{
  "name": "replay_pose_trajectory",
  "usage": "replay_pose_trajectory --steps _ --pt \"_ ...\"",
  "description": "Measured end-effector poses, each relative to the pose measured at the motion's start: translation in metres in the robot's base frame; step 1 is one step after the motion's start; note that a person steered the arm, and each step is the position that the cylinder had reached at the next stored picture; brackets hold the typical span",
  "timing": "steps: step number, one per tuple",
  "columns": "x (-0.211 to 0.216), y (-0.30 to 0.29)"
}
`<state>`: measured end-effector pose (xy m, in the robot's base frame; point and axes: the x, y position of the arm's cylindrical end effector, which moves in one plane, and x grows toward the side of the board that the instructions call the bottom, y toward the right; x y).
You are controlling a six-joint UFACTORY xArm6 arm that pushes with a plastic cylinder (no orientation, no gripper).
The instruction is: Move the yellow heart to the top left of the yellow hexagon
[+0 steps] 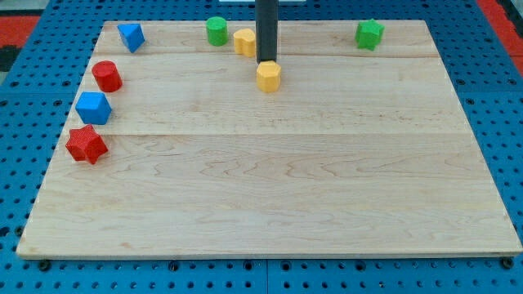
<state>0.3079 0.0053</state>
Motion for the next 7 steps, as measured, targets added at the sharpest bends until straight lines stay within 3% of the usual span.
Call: replay_pose_trajectory --steps 1,2,3,4,6,7 --pt "0.032 0.0" --pt "0.047 0.041" --pt "-0.002 0.048" --pt "-0.07 0.026" --pt "-0.074 -0.101" --pt "-0.041 -0.134"
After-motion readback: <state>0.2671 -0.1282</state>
